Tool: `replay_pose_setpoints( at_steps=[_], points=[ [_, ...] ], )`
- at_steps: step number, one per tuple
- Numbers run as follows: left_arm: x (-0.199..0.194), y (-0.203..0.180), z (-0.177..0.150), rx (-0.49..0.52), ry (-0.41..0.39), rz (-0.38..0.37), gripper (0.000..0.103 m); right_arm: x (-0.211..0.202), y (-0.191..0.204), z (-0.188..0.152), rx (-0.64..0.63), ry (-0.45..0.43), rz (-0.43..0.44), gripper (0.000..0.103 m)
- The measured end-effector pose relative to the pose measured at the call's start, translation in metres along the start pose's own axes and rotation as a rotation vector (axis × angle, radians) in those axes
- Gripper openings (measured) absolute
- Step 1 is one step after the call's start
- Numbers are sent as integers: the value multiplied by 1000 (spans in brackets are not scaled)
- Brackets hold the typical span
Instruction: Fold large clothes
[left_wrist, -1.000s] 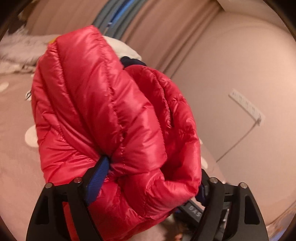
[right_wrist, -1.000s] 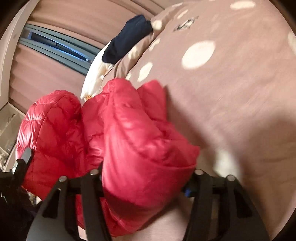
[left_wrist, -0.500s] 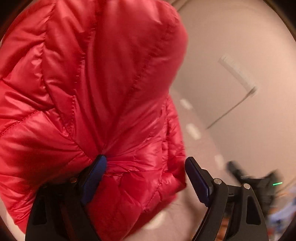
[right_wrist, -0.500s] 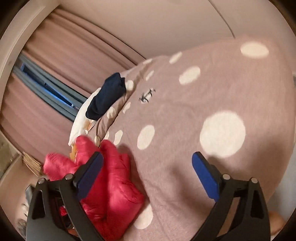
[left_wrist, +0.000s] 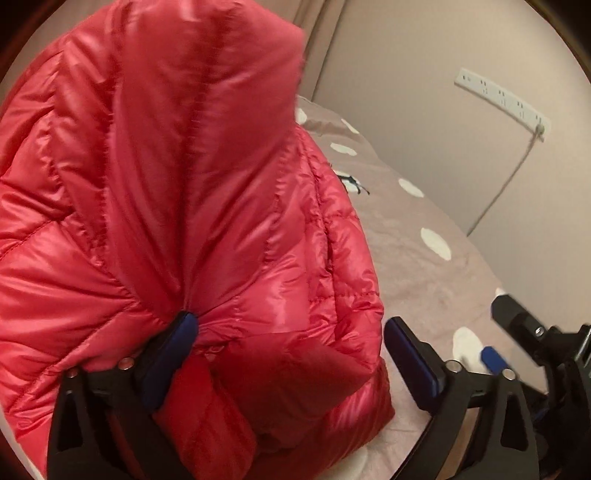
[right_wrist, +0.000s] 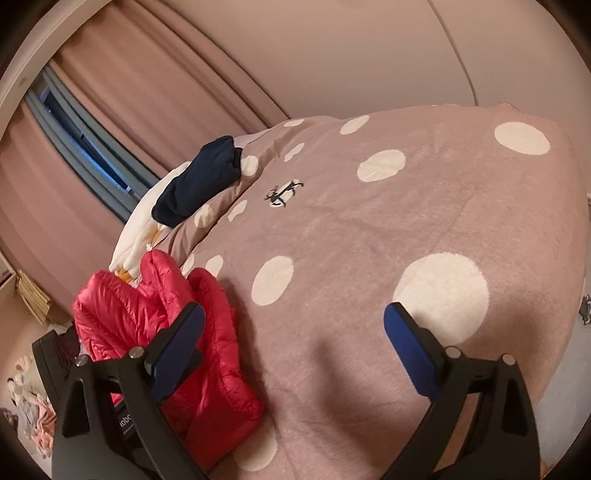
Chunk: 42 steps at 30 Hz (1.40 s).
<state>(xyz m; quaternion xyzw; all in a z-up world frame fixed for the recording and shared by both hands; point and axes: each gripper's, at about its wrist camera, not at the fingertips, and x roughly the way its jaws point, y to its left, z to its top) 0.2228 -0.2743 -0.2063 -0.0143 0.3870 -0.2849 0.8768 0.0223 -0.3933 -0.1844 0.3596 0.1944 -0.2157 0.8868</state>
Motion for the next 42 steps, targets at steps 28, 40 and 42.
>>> replay_pose_setpoints(
  at_steps=[28,40,42],
  points=[
    [-218,124,-66,-523,-301,48,100,48,164,-35,-254,279,368,68],
    [-225,188,-66,-670,-286,200,100,65,130,-32,-305,207,58,22],
    [-217,195,-63,-656,-278,244,100,69,115,-31,-301,191,33,22]
  ],
)
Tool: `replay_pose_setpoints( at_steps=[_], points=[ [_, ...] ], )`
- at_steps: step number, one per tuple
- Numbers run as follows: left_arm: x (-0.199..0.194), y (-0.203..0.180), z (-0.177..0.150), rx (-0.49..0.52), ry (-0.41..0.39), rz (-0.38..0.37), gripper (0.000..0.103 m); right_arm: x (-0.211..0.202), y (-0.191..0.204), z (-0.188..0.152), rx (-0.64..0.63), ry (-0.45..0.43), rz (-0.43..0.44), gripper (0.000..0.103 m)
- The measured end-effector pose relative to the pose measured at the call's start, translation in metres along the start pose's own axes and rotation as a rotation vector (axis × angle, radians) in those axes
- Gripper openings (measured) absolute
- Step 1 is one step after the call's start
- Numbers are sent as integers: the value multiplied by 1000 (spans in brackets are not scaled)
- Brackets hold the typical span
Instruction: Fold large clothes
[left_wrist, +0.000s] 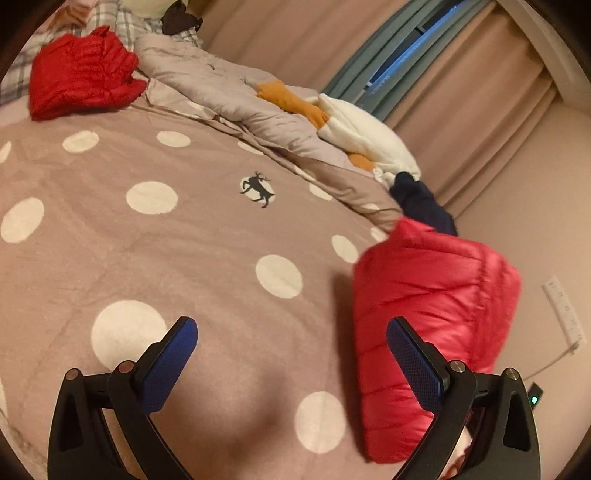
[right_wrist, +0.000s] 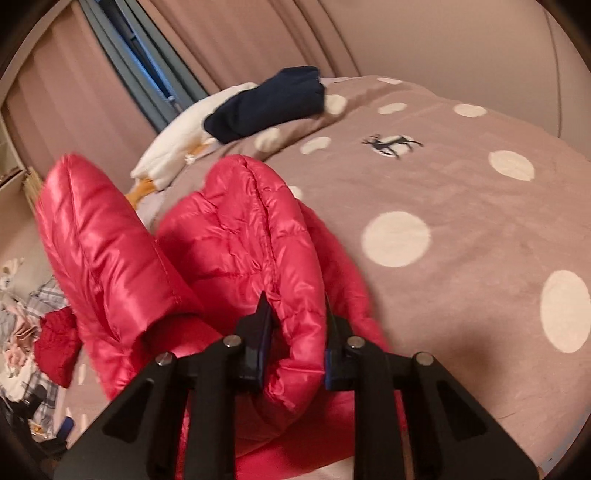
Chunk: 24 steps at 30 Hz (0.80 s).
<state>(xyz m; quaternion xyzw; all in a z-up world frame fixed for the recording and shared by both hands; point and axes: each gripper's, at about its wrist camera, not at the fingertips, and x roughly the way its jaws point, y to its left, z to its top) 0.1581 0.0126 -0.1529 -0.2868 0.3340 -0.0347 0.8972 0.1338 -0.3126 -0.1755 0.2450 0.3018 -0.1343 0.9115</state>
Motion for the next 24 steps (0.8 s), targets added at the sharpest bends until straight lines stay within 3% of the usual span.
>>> replay_pose_setpoints(
  at_steps=[3,4,5,9,11,15,17,18,20,21,24],
  points=[
    [8,6,6,8,-36,84,100,8,-15,-9,-24,-26,-73,26],
    [11,5,4,5,-47,107,100,15,-20,-16,-51,-39,-135,40],
    [15,2,4,3,-53,128,100,22,-26,-22,-58,-43,-176,45],
    [37,-31,10,14,-134,172,100,30,-61,-22,91,9,-78,44],
    [57,-59,15,25,-163,169,100,30,-56,-23,46,0,-102,44],
    [128,-126,-3,168,-35,148,100,29,-51,-23,10,-3,-124,45],
    [137,-143,-21,217,-105,219,100,26,-60,-20,41,13,-81,47],
    [137,-149,-23,252,-122,236,100,18,-66,-19,57,23,-56,49],
    [132,-149,-19,261,-130,197,100,0,-75,-8,68,33,-61,60],
    [132,-148,-16,257,-118,181,100,-14,-76,0,56,10,-70,69],
    [135,-143,-9,248,-81,180,100,-67,-64,30,22,-169,-60,81]
  ],
)
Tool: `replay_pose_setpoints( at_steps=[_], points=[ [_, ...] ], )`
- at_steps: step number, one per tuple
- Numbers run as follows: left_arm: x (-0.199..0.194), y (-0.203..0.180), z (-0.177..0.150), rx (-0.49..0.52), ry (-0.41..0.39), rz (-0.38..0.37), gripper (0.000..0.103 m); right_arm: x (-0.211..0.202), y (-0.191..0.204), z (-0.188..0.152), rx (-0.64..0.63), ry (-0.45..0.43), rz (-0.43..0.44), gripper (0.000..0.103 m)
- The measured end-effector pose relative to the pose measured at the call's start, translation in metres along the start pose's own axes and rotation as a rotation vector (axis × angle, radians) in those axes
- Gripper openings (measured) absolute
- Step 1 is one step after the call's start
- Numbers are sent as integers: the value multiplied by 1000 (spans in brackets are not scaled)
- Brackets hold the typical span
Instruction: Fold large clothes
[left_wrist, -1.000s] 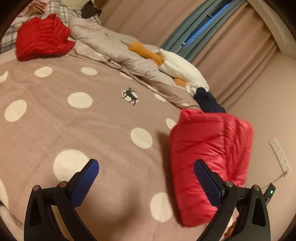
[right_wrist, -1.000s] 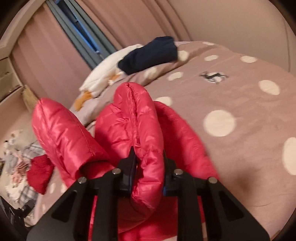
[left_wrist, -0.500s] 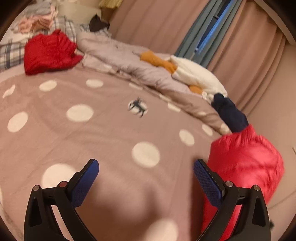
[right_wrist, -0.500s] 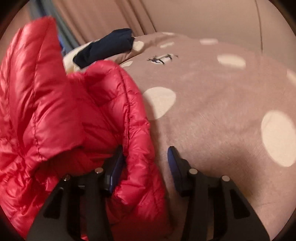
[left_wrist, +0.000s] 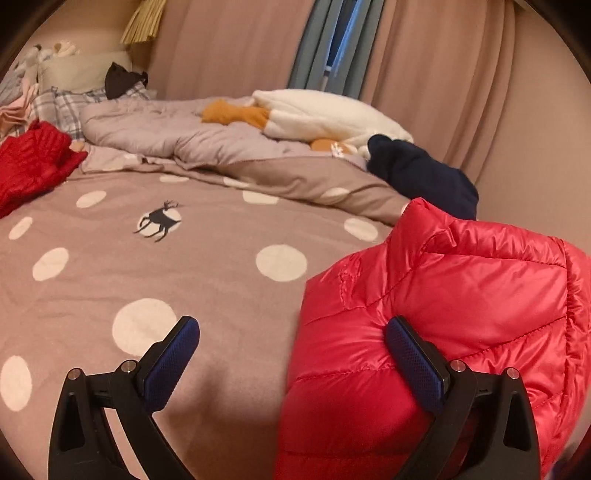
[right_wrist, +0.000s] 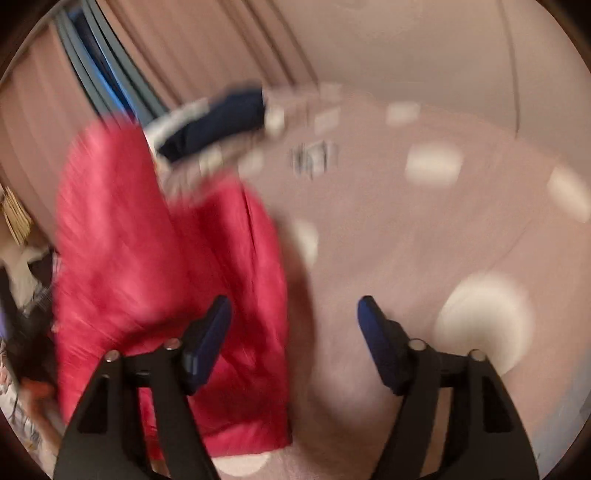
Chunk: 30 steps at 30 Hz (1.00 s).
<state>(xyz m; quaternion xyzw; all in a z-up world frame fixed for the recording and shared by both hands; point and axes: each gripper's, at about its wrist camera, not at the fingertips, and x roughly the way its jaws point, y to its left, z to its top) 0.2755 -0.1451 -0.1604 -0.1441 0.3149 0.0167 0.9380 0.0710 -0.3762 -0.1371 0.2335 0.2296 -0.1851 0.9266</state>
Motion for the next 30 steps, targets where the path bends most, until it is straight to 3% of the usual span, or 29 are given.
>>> replay_pose_setpoints(
  at_steps=[1,4,6,9,10,11,14,16,20,24,30],
  points=[
    [0,1,0,-1,1,4,100,-13,8,15,-2,-60,23,87],
    [-1,-3,2,12,-5,17,100,-14,44,48,-10,-124,155,87],
    [1,-10,3,39,-7,27,100,15,72,56,-50,-72,184,86],
    [12,-16,3,67,2,69,100,68,101,42,-111,39,243,84],
    [17,-17,1,71,11,85,100,91,102,32,-126,76,203,84],
    [24,-17,0,79,26,93,101,108,92,22,-91,86,169,84],
    [37,-17,-8,48,35,27,101,141,46,9,149,155,270,90],
    [39,-27,-15,56,22,24,100,148,41,9,85,135,223,90],
    [43,-58,-28,182,-27,70,98,154,48,4,-28,86,84,90],
    [63,-48,-30,113,42,-36,98,173,29,5,41,120,111,90],
    [61,-48,-30,99,38,-36,98,177,28,3,35,120,96,90]
  ],
)
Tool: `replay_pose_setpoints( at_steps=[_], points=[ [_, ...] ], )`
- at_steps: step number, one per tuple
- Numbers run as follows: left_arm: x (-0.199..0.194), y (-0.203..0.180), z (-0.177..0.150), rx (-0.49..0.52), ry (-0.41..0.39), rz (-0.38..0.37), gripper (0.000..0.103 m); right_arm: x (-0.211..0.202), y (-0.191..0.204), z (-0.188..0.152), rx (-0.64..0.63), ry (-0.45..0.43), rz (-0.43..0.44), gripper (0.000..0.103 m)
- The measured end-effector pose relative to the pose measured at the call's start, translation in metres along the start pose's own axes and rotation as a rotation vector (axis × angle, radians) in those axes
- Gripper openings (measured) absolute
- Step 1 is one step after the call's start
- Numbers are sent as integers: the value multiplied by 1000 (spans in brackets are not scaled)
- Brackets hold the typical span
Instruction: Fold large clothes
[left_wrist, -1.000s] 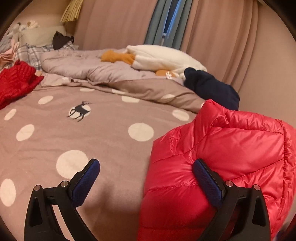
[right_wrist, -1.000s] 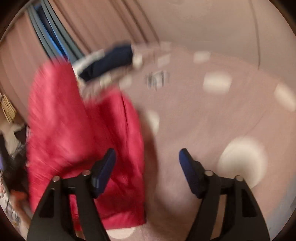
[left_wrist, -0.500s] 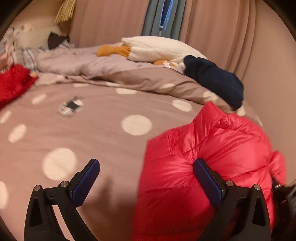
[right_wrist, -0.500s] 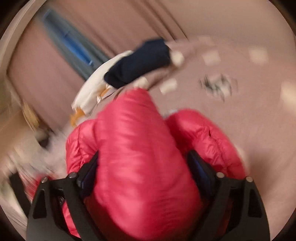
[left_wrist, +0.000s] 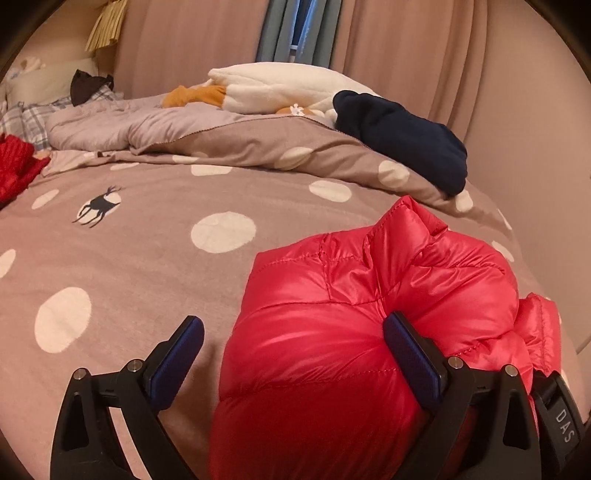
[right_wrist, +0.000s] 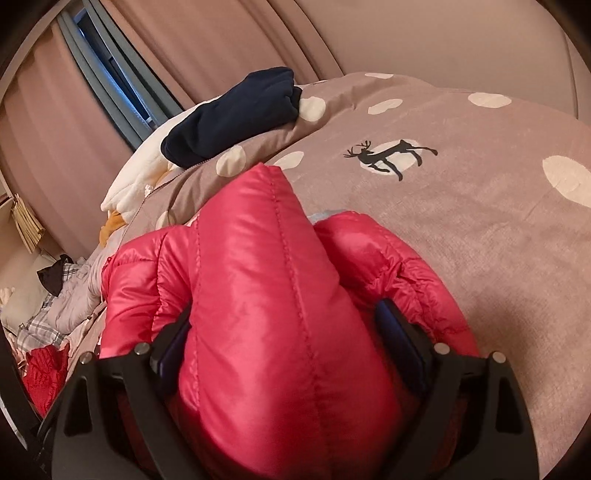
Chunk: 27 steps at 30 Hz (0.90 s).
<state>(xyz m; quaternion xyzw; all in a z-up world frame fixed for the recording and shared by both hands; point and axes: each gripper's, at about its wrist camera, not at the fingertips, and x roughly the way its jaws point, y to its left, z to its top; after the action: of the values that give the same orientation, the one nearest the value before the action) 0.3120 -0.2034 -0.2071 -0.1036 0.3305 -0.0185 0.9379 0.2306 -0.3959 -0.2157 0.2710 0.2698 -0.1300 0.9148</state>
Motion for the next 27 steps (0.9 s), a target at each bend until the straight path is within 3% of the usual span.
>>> replay_pose_setpoints(
  at_steps=[4,6,8,10,12,14,17,20,22,23,25,27],
  points=[
    [-11,20,13,-55,75,-37,102,-22,7,3,2,49,-5,97],
    [-25,34,22,-61,131,-110,102,-41,10,8,-7,66,-25,102],
    [-50,55,31,-109,124,-164,102,-64,9,13,7,36,-9,103],
    [-71,74,36,-168,92,-243,102,-91,4,22,25,3,50,103],
    [-82,94,39,-223,116,-349,102,-109,-1,27,28,8,106,103],
    [-75,107,36,-261,192,-435,102,-117,-7,27,18,62,160,103],
    [-46,114,18,-269,362,-460,102,-108,-24,14,31,182,195,103],
    [-12,110,-13,-342,499,-558,102,-83,-52,-12,174,293,279,103],
    [0,110,-27,-459,538,-645,102,-61,-75,-34,358,349,397,103],
    [4,109,-31,-513,536,-705,102,-60,-78,-39,386,318,417,103],
    [10,100,-28,-498,514,-779,102,-62,-70,-40,359,276,426,103],
    [15,79,-22,-410,499,-824,102,-52,-55,-41,322,319,473,103]
  ],
)
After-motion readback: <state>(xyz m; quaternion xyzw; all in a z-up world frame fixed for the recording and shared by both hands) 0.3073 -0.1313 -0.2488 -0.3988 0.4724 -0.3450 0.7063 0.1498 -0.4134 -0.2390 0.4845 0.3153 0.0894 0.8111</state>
